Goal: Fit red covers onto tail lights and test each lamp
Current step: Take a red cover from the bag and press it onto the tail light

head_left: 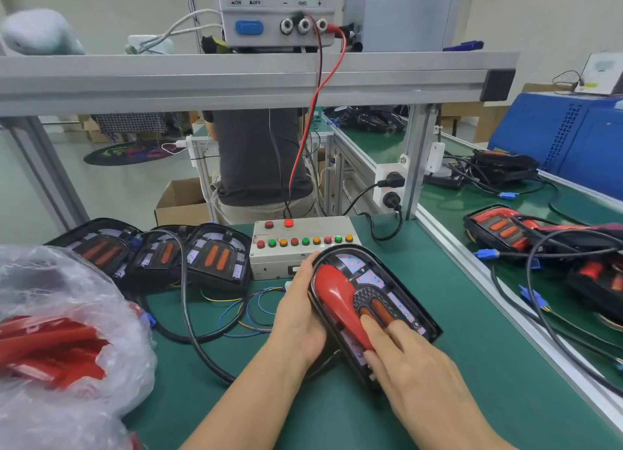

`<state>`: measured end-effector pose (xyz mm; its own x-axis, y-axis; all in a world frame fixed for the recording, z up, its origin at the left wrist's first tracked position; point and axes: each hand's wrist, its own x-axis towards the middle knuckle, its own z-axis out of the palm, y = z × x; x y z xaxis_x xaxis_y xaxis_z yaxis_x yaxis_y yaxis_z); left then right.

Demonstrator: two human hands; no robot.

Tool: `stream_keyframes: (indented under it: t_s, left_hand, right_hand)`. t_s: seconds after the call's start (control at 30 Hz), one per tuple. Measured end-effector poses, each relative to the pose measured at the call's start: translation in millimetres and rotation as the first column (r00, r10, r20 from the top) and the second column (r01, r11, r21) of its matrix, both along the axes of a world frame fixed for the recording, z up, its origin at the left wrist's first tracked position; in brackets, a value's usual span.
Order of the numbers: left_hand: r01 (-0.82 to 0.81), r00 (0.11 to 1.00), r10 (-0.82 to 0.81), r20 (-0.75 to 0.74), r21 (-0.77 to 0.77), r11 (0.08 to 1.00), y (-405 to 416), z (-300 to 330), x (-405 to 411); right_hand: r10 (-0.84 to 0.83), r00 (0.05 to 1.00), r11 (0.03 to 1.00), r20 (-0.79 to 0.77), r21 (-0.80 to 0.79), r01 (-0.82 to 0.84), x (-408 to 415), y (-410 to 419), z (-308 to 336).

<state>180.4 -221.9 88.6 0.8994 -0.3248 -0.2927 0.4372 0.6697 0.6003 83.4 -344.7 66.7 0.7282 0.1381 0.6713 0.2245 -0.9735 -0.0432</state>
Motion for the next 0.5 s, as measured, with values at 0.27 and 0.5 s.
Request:
stream_keyframes:
  t_s: [0.27, 0.5]
  left_hand:
    - [-0.032, 0.993, 0.030, 0.114, 0.013, 0.999, -1, -5, -4]
    - [-0.153, 0.971, 0.137, 0.197, 0.071, 0.986, 2, 3, 1]
  right_hand:
    - [-0.026, 0.999, 1.000, -0.018, -0.008, 0.026, 5, 13, -2]
    - [0.132, 0.965, 0.913, -0.227, 0.408, -0.029, -11, -5, 11]
